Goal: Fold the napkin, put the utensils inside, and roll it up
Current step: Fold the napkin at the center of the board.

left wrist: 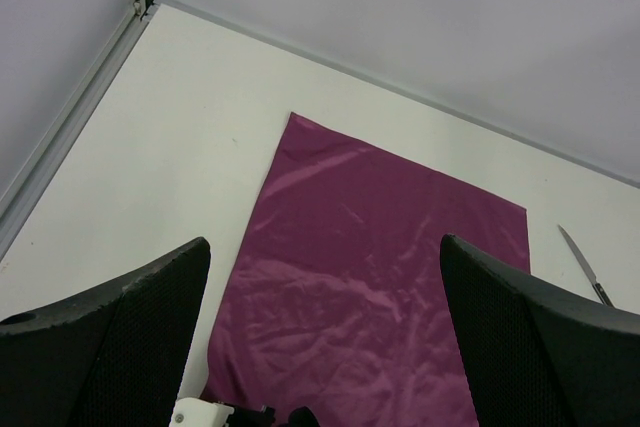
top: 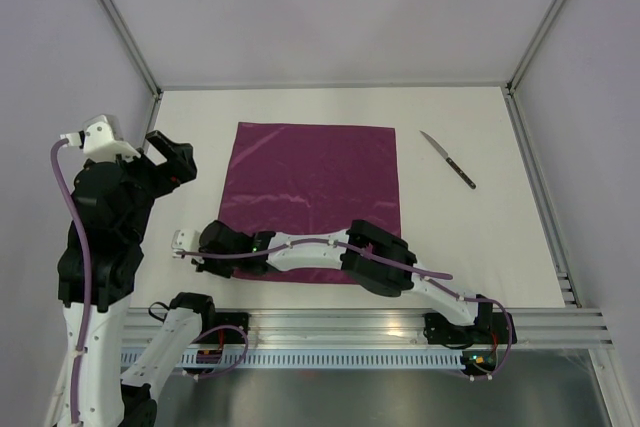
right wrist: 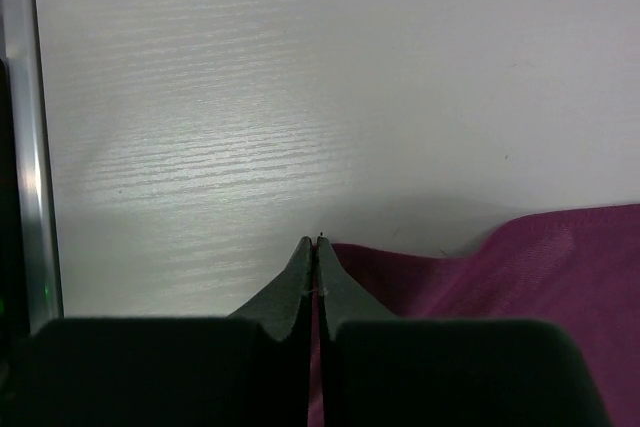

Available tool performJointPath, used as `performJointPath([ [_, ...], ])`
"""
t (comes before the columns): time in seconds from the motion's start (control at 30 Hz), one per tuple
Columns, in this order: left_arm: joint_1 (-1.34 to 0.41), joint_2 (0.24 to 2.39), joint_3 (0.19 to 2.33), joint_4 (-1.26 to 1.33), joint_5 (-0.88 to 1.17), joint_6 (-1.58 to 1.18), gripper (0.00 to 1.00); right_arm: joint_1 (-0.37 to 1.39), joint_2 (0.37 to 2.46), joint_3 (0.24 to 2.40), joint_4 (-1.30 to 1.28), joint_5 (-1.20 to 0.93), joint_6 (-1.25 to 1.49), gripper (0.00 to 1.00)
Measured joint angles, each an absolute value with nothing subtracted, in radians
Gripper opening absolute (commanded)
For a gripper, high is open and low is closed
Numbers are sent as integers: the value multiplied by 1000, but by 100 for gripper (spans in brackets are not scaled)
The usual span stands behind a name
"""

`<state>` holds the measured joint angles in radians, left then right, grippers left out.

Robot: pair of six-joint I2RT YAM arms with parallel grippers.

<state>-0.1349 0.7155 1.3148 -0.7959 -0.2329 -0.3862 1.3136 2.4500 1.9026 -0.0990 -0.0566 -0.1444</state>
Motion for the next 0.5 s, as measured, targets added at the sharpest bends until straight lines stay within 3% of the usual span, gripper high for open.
performJointPath([
  [0.5, -135, 697, 1295, -783, -233, -385, 99, 1304, 2442, 1927, -167, -83, -146, 1],
])
